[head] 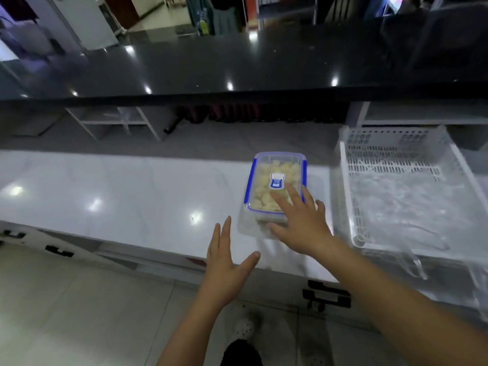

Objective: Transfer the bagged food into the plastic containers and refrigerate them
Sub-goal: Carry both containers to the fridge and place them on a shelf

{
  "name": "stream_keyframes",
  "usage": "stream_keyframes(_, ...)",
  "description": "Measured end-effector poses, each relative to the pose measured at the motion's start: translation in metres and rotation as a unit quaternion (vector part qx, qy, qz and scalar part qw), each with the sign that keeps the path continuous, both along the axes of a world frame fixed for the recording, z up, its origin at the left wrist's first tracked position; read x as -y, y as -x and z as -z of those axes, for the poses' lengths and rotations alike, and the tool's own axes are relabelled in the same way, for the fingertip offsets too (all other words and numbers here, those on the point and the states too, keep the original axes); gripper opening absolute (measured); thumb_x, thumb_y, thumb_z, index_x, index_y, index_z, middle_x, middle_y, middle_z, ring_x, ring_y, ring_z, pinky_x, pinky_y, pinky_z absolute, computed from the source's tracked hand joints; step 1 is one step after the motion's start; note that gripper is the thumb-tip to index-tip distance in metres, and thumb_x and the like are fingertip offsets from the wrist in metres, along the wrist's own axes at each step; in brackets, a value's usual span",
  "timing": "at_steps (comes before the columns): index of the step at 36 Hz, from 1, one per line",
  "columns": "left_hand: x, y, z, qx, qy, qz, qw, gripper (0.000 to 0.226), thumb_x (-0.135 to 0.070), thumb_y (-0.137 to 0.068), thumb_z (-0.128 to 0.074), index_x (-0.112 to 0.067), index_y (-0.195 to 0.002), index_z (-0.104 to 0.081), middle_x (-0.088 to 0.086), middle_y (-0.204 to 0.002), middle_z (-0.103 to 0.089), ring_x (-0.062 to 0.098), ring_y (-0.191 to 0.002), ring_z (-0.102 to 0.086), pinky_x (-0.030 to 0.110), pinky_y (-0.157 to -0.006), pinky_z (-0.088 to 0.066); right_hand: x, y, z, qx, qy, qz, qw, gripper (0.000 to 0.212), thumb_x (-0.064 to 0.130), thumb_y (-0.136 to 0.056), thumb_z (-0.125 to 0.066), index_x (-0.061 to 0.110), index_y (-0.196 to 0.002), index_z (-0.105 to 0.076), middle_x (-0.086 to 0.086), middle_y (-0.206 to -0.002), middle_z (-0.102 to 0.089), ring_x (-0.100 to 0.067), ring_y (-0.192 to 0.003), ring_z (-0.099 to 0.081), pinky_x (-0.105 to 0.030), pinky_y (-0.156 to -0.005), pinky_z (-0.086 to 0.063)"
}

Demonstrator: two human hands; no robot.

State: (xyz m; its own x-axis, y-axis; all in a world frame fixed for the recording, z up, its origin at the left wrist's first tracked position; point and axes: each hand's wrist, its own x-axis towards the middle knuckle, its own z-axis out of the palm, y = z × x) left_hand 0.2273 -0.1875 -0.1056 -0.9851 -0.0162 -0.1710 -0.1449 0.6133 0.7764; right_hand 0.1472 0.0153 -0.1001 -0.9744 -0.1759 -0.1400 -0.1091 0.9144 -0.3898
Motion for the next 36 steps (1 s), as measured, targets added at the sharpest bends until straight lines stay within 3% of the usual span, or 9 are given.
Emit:
stream_keyframes(6,0.033,0.064,0.006,0.055,-0.086,0.019,0.995,0.088,-0.057,-0.086,-0.068,-0.051,-0.153,-0.012,-0.017,-0.165,-0.014,0.003,-0.146,-0.021,0.036,-0.113,-0.034,0.032,0.01,0.037,-0.015,-0.056,0.027,0.998,0.087,0.07,-0.09,-0.034,0.037,-0.154,0.014,0.002,-0.165,0.021,-0.026,-0.15,0.025,-0.061,-0.117,-0.002)
stream_keyframes(12,0.048,0.124,0.007,0.116,-0.177,0.047,0.976,0.079,-0.059,-0.083,-0.066,-0.049,-0.15,-0.027,-0.011,-0.16,-0.032,0.015,-0.138,-0.042,0.022,-0.081,-0.046,0.054,-0.016,0.046,-0.048,-0.071,0.047,0.995,0.088,0.074,-0.086,-0.025,0.038,-0.154,0.019,0.004,-0.163,0.025,-0.023,-0.148,0.028,-0.063,-0.118,-0.006)
stream_keyframes(16,0.049,0.138,0.011,0.148,-0.278,0.051,0.948,0.066,-0.039,-0.089,-0.072,-0.042,-0.147,-0.041,-0.011,-0.147,-0.049,-0.003,-0.097,-0.066,0.017,-0.061,-0.055,0.072,-0.038,0.041,-0.056,-0.045,0.059,0.996,0.088,0.072,-0.09,-0.034,0.038,-0.155,0.014,0.007,-0.164,0.024,-0.021,-0.15,0.025,-0.06,-0.12,-0.003)
stream_keyframes(20,0.061,0.133,0.024,0.169,-0.318,0.097,0.928,0.056,-0.025,-0.09,-0.073,-0.038,-0.14,-0.052,-0.009,-0.133,-0.064,0.008,-0.102,-0.071,0.033,-0.072,-0.063,0.098,-0.064,0.042,-0.042,-0.041,0.097,0.994,0.091,0.07,-0.087,-0.046,0.042,-0.156,0.006,0.006,-0.165,0.019,-0.022,-0.15,0.023,-0.06,-0.118,-0.004)
stream_keyframes(24,0.08,0.124,0.03,0.187,-0.329,0.122,0.917,0.055,-0.021,-0.088,-0.075,-0.04,-0.136,-0.055,-0.013,-0.125,-0.069,0.014,-0.105,-0.072,0.034,-0.072,-0.062,0.123,-0.087,0.038,-0.024,-0.03,0.12,0.992,0.083,0.074,-0.087,-0.041,0.052,-0.153,0.004,0.009,-0.165,0.018,-0.02,-0.15,0.024,-0.056,-0.119,0.002)
stream_keyframes(27,0.093,0.122,0.03,0.201,-0.321,0.141,0.915,0.057,-0.017,-0.086,-0.077,-0.039,-0.135,-0.057,-0.011,-0.124,-0.069,0.015,-0.106,-0.071,0.041,-0.076,-0.063,0.133,-0.101,0.026,-0.016,0.051,0.146,0.988,0.071,0.069,-0.09,-0.043,0.056,-0.152,-0.009,0.018,-0.165,0.005,-0.011,-0.152,0.014,-0.048,-0.123,-0.004)
stream_keyframes(29,0.098,0.12,0.029,0.21,-0.311,0.161,0.913,0.059,-0.018,-0.084,-0.078,-0.04,-0.134,-0.056,-0.011,-0.124,-0.068,0.014,-0.107,-0.071,0.045,-0.079,-0.063,0.136,-0.109,0.016,-0.037,0.189,0.228,0.954,0.066,0.054,-0.092,-0.057,0.051,-0.15,-0.027,0.021,-0.163,-0.015,-0.003,-0.151,-0.007,-0.041,-0.122,-0.022)
stream_keyframes(32,0.104,0.117,0.027,0.221,-0.31,0.192,0.905,0.071,-0.03,-0.075,-0.079,-0.041,-0.139,-0.05,-0.01,-0.125,-0.068,0.014,-0.109,-0.07,0.043,-0.077,-0.063,0.135,-0.115,0.009,-0.083,0.369,0.413,0.828,0.063,0.021,-0.09,-0.072,0.043,-0.142,-0.045,0.014,-0.152,-0.04,0.004,-0.136,-0.039,-0.037,-0.111,-0.042)
stream_keyframes(36,0.106,0.115,0.033,0.217,-0.315,0.203,0.901,0.078,-0.034,-0.072,-0.079,-0.043,-0.142,-0.047,-0.011,-0.126,-0.067,0.013,-0.112,-0.068,0.037,-0.072,-0.063,0.132,-0.107,0.007,-0.05,0.547,0.493,0.675,0.054,0.001,-0.091,-0.064,0.026,-0.137,-0.054,-0.003,-0.133,-0.064,-0.015,-0.11,-0.067,-0.029,-0.084,-0.057)
